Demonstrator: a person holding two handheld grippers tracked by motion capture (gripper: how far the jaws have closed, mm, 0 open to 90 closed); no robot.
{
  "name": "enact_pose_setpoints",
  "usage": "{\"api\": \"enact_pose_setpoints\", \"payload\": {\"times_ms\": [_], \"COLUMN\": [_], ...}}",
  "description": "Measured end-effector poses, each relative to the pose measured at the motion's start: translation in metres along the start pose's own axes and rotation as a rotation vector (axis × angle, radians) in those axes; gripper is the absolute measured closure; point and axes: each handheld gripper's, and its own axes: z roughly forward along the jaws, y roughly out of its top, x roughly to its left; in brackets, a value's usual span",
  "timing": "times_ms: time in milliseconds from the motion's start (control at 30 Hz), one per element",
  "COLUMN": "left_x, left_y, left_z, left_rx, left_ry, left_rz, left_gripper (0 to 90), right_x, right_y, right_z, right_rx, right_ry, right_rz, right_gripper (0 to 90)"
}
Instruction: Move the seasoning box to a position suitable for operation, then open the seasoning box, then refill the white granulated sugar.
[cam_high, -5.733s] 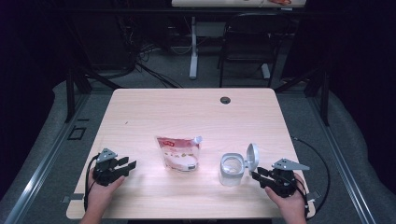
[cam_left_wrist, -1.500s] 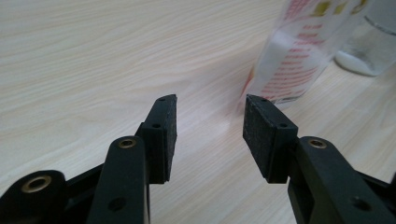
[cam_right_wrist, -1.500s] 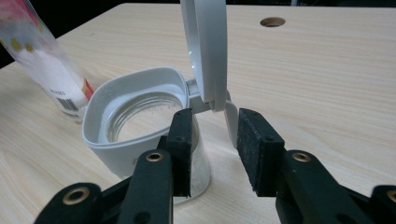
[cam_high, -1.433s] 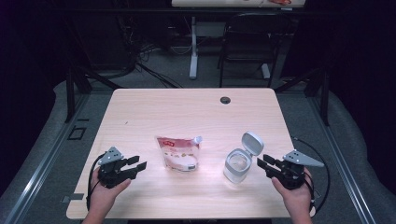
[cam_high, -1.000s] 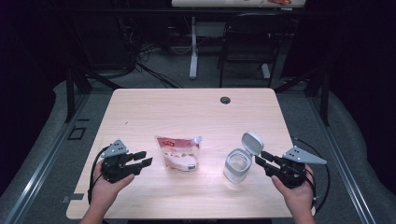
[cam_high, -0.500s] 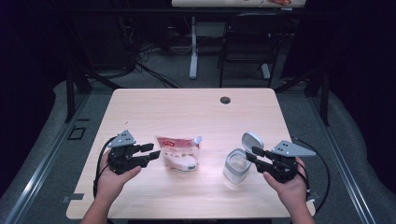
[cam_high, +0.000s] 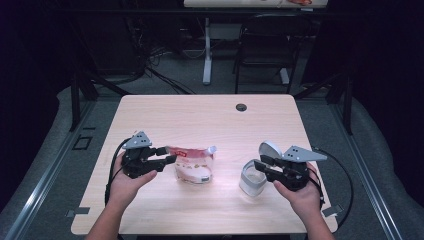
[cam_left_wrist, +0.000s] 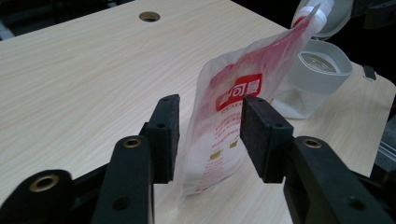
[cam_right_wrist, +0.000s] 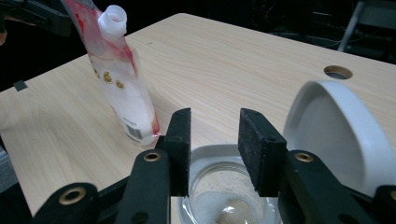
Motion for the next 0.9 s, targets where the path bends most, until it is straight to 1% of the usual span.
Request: {"api": "enact_pose_setpoints", "payload": {"times_ms": [100, 167, 200, 233, 267, 367, 467, 533, 600, 733, 833, 867, 900], "left_x": [-0.002, -0.004, -0.005, -0.005, -0.005, -0.006, -0.005, -0.005, -0.004, -0.005, -0.004, -0.004, -0.004], "left_y": [0.003, 0.005, 0.005, 0.005, 0.005, 0.005, 0.005, 0.006, 0.006, 0.007, 0.008, 0.008, 0.008], "left_z": [0.003, 0.004, 0.005, 0.005, 0.004, 0.003, 0.002, 0.002, 0.002, 0.003, 0.003, 0.003, 0.003], "left_rx": [0.011, 0.018, 0.021, 0.022, 0.027, 0.032, 0.032, 0.035, 0.041, 0.046, 0.046, 0.046, 0.046], "left_ry": [0.002, 0.019, 0.033, 0.037, 0.038, 0.041, 0.039, 0.037, 0.034, 0.037, 0.037, 0.037, 0.036], "left_rz": [0.009, 0.019, 0.027, 0.031, 0.033, 0.039, 0.039, 0.040, 0.049, 0.051, 0.054, 0.054, 0.054], "left_gripper": [59.4, 60.7, 62.3, 64.3, 65.9, 68.8, 68.9, 68.9, 69.1, 69.3, 69.9, 70.0, 70.0], "right_x": [0.003, 0.005, 0.007, 0.008, 0.010, 0.015, 0.021, 0.023, 0.025, 0.028, 0.030, 0.030, 0.031], "right_y": [0.003, 0.006, 0.007, 0.009, 0.011, 0.017, 0.023, 0.024, 0.025, 0.026, 0.028, 0.028, 0.030], "right_z": [0.003, 0.005, 0.006, 0.007, 0.008, 0.012, 0.018, 0.022, 0.027, 0.035, 0.043, 0.043, 0.045], "right_rx": [0.009, 0.016, 0.019, 0.020, 0.017, 0.031, 0.036, 0.041, 0.048, 0.065, 0.065, 0.065, 0.065], "right_ry": [0.010, 0.012, 0.014, 0.020, 0.027, 0.043, 0.060, 0.062, 0.067, 0.075, 0.090, 0.090, 0.099], "right_rz": [-0.017, -0.027, -0.034, -0.041, -0.044, -0.063, -0.082, -0.091, -0.089, -0.100, -0.094, -0.094, -0.092], "right_gripper": [63.9, 63.6, 63.6, 63.5, 63.3, 63.0, 62.0, 61.6, 61.7, 61.8, 62.2, 62.2, 62.2]}}
